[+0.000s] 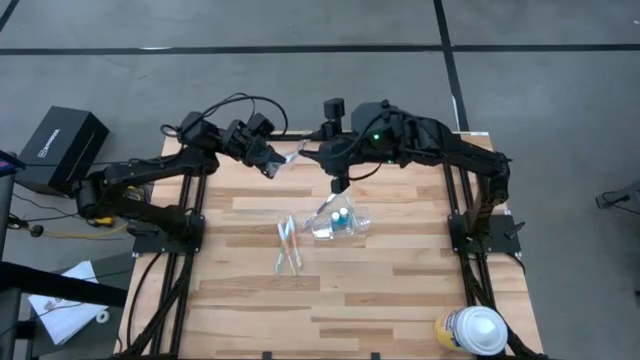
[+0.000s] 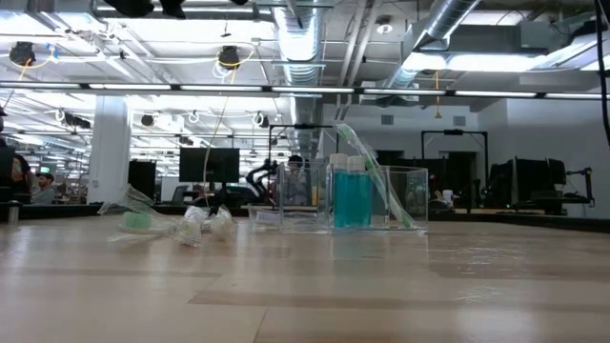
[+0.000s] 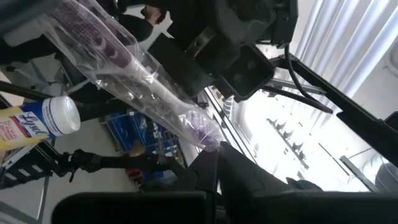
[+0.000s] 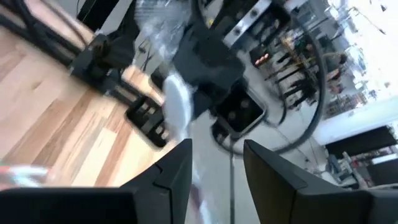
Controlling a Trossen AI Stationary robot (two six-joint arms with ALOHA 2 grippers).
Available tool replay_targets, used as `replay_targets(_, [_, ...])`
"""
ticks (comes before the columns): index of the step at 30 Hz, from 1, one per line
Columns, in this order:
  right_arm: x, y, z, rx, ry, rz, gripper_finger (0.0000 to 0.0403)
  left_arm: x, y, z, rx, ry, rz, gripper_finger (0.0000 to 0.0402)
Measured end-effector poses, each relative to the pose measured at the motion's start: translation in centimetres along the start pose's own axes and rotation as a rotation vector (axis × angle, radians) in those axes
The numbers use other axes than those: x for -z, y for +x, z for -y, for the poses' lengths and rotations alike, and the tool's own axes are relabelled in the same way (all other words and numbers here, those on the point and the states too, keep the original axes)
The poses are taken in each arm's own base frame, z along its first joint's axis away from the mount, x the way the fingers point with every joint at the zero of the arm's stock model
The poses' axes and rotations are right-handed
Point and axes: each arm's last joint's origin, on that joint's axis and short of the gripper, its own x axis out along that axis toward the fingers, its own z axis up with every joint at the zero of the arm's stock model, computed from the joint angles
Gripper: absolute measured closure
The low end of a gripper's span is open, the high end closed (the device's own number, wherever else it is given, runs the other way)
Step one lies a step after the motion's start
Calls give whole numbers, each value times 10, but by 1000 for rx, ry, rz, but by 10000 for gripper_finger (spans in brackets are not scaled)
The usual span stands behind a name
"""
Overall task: Pick & Place toothbrushing station
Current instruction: Put the purple toothbrush into the transparent organizer
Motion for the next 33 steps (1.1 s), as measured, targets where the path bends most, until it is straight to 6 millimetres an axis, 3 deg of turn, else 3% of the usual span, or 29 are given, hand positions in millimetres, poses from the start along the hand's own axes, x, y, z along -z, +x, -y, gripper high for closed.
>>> replay_targets(13, [-2,-3,-3,-62,39,37,269,-7,-9,3,2,12,34,401])
replay_targets(26, [3,9,0,-79,80,63,269,-8,-2,23,51,63,25,401])
replay_targets(33, [-1,7,5,-39,91,106,269,-5,2,23,54,56,3,401])
